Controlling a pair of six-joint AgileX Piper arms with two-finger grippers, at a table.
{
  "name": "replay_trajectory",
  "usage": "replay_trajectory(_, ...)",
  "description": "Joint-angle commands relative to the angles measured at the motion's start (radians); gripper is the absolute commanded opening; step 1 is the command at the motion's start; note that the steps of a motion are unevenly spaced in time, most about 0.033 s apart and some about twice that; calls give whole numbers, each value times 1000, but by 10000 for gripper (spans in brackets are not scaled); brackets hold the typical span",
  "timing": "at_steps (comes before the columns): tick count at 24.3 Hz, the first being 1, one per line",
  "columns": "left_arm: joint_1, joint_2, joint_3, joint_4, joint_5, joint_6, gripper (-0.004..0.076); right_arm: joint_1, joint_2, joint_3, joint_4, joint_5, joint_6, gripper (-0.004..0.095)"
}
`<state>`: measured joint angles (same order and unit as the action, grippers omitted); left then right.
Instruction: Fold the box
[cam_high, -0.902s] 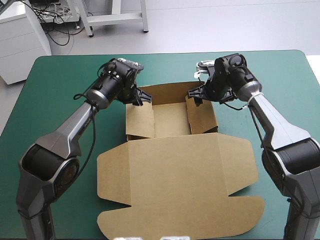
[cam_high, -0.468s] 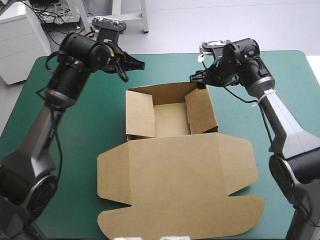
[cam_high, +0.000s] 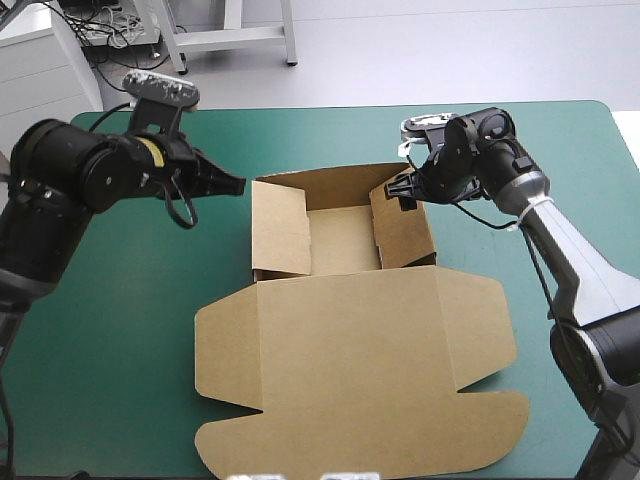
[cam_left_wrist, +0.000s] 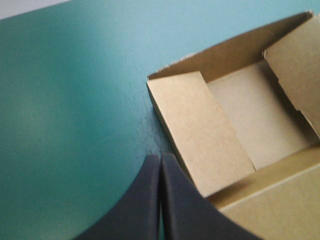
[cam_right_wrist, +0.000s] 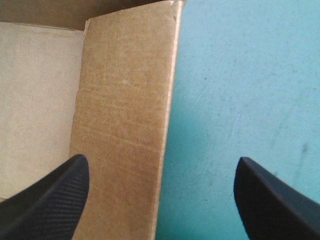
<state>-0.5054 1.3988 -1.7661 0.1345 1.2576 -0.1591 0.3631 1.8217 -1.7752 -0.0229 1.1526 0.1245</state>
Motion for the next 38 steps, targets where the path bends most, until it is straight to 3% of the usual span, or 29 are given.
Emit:
replay_trajectory(1, 2, -113, 108, -23, 40, 1, -32, -2, -18, -14, -9, -52, -23, 738)
replay_trajectory(15, 2, -507, 624, 16, 27, -50, -32, -2, 116, -14, 77, 15, -71, 733)
replay_trajectory(17, 2, -582, 686, 16, 6, -54, -32, -2, 116, -14, 77, 28, -71, 659)
replay_trajectory(19, 2, -634, 722, 16, -4, -54, -32, -2, 116, -14, 73, 43, -71, 513)
replay_trajectory(22, 2, -703, 757, 23, -1, -54, -32, -2, 116, -14, 73, 72, -82, 176)
replay_trajectory(23, 2, -751, 767, 40, -1, -59, -32, -2, 116, -14, 73, 76, -93, -27)
replay_trajectory(30, 2, -899, 769, 43, 3, -48, -32, -17, 108, -144, 43, 95, -93, -23)
replay_trajectory(34, 2, -914, 769, 43, 16, -48, -32, -127, 5, -305, -64, 95, -154, -23)
replay_trajectory(38, 2, -914, 769, 43, 27, -46, -32, -267, -62, -326, -187, 95, -161, -23)
